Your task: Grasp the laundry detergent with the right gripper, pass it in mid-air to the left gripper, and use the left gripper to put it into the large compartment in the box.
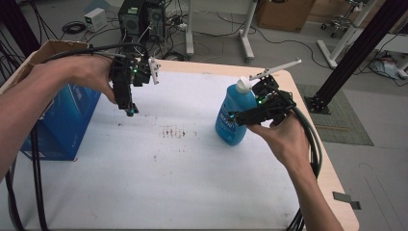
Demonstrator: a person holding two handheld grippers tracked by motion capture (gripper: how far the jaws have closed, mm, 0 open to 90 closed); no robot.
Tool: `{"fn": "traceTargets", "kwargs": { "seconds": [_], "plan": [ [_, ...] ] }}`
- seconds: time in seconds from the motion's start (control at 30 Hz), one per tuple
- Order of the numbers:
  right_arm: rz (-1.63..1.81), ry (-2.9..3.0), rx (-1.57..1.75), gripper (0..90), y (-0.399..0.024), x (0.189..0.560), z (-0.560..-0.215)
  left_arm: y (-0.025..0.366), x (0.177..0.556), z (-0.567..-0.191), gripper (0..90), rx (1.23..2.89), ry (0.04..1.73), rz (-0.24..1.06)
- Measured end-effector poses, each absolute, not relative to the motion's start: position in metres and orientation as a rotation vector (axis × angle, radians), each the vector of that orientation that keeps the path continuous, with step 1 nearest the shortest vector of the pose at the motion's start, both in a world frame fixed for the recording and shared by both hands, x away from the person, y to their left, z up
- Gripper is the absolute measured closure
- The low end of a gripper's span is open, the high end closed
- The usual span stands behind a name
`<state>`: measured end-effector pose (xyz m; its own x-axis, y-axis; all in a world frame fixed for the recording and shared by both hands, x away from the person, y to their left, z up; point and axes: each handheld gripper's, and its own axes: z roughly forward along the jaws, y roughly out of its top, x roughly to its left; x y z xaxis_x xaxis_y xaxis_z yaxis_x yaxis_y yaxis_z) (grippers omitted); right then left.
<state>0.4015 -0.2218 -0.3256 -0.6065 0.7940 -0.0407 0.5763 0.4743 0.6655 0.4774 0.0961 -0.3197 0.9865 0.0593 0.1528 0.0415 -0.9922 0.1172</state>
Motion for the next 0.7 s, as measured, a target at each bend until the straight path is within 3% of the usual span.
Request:
{"fn": "traceTargets", "kwargs": {
  "seconds": [0.7],
  "plan": [
    [0.983,2.318,1.223,12.2,-0.222,0.409,-0.368,0.092,0.476,-0.32,14.1,3.019,0.052,0.253]
  ]
}}
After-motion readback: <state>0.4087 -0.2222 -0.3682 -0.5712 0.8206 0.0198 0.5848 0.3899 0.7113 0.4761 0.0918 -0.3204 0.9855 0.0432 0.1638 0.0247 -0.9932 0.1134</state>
